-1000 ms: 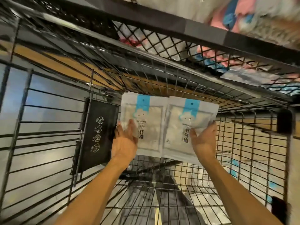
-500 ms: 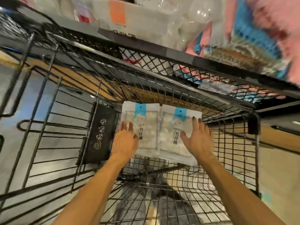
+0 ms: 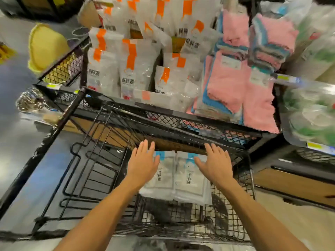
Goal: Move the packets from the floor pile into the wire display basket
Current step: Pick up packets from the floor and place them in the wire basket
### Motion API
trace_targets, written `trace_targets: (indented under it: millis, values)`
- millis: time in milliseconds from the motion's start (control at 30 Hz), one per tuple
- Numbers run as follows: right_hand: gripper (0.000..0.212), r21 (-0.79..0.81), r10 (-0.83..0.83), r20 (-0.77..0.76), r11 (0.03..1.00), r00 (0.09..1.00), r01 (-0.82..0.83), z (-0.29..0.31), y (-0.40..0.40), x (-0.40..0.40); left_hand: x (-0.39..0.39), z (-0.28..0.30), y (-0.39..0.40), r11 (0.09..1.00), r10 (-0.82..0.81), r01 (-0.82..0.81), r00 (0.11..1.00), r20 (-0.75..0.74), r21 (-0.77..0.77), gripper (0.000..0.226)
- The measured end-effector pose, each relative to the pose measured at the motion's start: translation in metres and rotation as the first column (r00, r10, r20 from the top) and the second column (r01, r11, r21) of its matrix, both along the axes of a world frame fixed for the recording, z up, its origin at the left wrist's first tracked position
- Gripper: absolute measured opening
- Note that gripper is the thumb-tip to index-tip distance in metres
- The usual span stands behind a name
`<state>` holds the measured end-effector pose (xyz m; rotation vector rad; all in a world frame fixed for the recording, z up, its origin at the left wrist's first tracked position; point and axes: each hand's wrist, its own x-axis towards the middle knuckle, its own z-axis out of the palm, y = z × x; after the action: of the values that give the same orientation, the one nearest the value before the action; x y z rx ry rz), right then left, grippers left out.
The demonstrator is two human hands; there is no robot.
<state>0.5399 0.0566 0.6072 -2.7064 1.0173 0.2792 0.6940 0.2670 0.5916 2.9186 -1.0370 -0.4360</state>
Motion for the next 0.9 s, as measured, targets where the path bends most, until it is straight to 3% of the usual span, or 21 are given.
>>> trace_targets:
  millis: [233,533,800,900]
  values:
    - [0.081,-0.076,-0.052,0.08,0.995,0.995,0.058,0.074,0.008,-0.027,-0.01,0.087,-0.011,0.993,-0.085,0.089,0.995,0.054,-0.079,0.065]
    - [0.078,-0.148,-0.259,0.17,0.947,0.951,0.285,0.134,0.06,-0.083,-0.019,0.156,0.018,0.949,-0.284,0.302,0.943,0.174,-0.09,0.064]
    - [0.088,-0.142,-0.511,0.199,0.829,0.836,0.541,0.168,0.11,-0.176,-0.071,0.184,0.003,0.817,-0.528,0.556,0.829,0.185,-0.154,0.065]
    - [0.079,-0.163,-0.589,0.232,0.761,0.774,0.627,0.182,0.13,-0.221,-0.106,0.192,-0.015,0.742,-0.617,0.648,0.76,0.205,-0.169,0.065]
